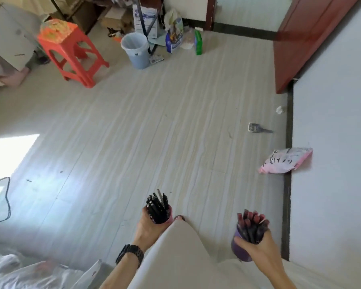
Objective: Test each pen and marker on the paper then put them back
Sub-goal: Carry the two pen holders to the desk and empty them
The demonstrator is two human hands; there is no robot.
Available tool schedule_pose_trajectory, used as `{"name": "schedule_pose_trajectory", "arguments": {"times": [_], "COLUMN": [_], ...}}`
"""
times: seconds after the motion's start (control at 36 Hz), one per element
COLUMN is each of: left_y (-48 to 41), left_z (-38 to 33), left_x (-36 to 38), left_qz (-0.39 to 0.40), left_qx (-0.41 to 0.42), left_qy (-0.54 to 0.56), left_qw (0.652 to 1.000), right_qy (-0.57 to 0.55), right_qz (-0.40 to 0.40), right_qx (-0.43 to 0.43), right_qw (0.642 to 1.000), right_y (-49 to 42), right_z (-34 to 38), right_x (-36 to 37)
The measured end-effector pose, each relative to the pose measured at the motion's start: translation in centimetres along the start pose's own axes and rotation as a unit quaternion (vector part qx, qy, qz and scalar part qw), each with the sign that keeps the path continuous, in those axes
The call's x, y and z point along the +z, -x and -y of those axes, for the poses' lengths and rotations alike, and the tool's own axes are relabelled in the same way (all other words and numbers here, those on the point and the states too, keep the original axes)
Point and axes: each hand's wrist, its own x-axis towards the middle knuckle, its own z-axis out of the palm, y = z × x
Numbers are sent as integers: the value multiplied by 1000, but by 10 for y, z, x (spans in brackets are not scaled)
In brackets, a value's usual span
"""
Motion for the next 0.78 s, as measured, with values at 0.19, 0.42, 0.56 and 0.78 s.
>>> {"name": "schedule_pose_trajectory", "arguments": {"times": [0.19, 0.42, 0.56, 0.78], "left_y": [-40, -70, -87, -144], "left_z": [-14, -24, -20, -48], "left_x": [-80, -131, -143, -178], "left_qz": [-15, -123, -168, -260], "left_qx": [-15, 1, -48, -172], "left_qy": [90, 131, 171, 229], "left_qw": [996, 984, 970, 922], "right_qy": [-15, 55, 81, 122], "right_qz": [46, 12, 35, 69], "right_qx": [-55, -27, -22, -35], "right_qw": [997, 998, 996, 990], "right_y": [-29, -83, -134, -219], "right_z": [84, 164, 202, 317], "right_x": [50, 90, 108, 135]}}
